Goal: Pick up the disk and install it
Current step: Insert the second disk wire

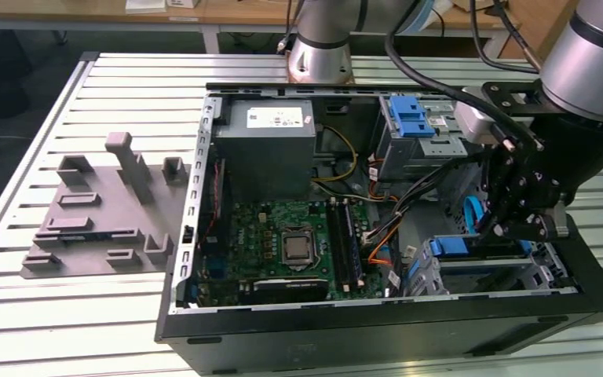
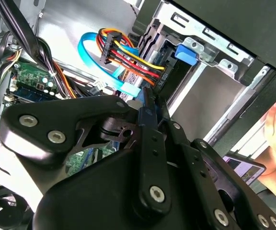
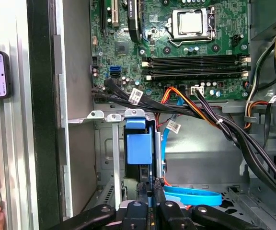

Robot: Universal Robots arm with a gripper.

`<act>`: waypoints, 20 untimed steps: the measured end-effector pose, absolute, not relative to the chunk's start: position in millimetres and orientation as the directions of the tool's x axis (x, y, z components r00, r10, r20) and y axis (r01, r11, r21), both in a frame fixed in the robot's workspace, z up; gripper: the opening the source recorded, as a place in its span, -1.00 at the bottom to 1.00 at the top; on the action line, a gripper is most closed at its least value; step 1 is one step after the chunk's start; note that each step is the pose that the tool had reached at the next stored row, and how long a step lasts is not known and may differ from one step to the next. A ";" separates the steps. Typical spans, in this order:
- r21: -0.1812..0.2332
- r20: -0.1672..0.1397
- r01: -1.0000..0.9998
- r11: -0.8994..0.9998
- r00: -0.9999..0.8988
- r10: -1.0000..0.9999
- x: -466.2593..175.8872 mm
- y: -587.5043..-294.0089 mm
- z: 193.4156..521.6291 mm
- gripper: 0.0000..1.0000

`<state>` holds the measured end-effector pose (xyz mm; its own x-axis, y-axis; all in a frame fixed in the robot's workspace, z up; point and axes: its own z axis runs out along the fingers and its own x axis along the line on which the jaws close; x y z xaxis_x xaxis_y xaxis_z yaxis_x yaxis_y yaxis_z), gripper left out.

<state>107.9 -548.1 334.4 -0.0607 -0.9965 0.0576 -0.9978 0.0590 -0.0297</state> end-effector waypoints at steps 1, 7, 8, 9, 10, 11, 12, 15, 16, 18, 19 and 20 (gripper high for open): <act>-0.030 0.056 -0.998 0.059 -0.061 -0.997 107.9 -548.1 334.3 -0.67; -0.029 0.048 -0.998 0.059 -0.061 -0.997 107.9 -548.3 333.2 -0.67; -0.029 0.048 -0.998 0.059 -0.061 -0.997 107.9 -548.3 332.9 -0.67; -0.029 0.048 -0.998 0.059 -0.061 -0.997 107.9 -548.4 332.7 -0.67; -0.029 0.048 -0.998 0.059 -0.061 -0.997 107.9 -548.4 332.5 -0.67; -0.029 0.048 -0.998 0.059 -0.061 -0.997 107.9 -548.4 332.2 -0.67; -0.029 0.048 -0.998 0.059 -0.061 -0.997 107.9 -548.4 331.9 -0.67; -0.029 0.049 -0.998 0.059 -0.061 -0.997 107.9 -548.6 330.7 -0.67; -0.029 0.049 -0.998 0.059 -0.061 -0.997 107.9 -548.7 330.3 -0.67; -0.029 0.049 -0.998 0.059 -0.061 -0.997 107.8 -548.8 329.3 -0.67; -0.029 0.049 -0.998 0.059 -0.061 -0.997 107.9 -548.9 328.8 -0.67; -0.029 0.049 -0.998 0.059 -0.061 -0.997 107.9 -548.9 328.2 -0.67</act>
<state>107.9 -548.9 328.2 -0.0607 -0.9970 0.0489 -0.9978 0.0593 -0.0292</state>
